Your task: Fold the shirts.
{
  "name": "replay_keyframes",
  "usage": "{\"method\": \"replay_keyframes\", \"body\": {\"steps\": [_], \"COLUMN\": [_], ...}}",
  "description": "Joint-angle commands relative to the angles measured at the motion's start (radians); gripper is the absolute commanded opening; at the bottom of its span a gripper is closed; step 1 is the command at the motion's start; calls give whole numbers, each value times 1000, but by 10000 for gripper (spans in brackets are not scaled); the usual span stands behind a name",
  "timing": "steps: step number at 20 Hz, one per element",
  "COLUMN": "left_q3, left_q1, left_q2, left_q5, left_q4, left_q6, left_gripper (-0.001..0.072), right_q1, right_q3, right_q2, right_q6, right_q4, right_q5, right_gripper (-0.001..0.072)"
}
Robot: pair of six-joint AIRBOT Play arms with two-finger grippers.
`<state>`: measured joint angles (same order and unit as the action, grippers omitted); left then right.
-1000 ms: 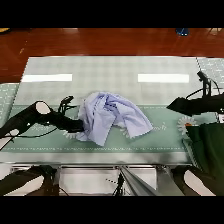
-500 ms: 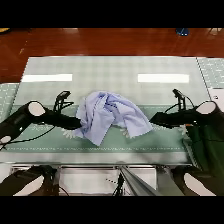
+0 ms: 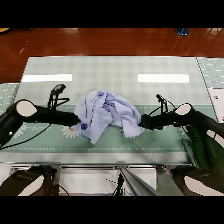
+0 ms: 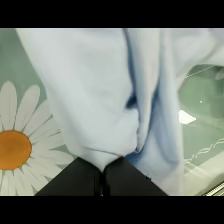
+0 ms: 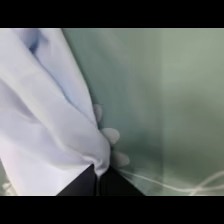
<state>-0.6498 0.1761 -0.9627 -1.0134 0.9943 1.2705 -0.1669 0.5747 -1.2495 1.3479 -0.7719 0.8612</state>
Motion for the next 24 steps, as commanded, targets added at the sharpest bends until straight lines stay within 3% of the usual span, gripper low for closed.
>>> {"method": "replay_keyframes", "body": {"steps": [1,4,8,11,13,17,24], "left_q3": [-135,-406,-764,-902,-915,-900,-684], "left_q1": [-27,-138,-337,-419,-422,-406,-329], "left_q2": [69,162,243,267,283,287,298], "left_q5": [-42,-130,-188,-231,-279,-528,-613], "left_q4": [37,83,114,114,115,101,68], "left_q6": [-6,-6,-4,37,71,141,160], "left_gripper": [21,21,21,21,21,21,21], "right_q1": [10,139,322,412,441,448,448], "right_q3": [95,290,552,683,723,724,723], "right_q2": [97,324,594,702,732,741,736], "right_q6": [-53,-32,71,74,74,74,61], "right_q4": [-5,-109,-353,-462,-501,-478,-440], "right_q5": [117,227,175,212,285,500,785], "right_gripper": [26,26,25,25,25,25,25]}}
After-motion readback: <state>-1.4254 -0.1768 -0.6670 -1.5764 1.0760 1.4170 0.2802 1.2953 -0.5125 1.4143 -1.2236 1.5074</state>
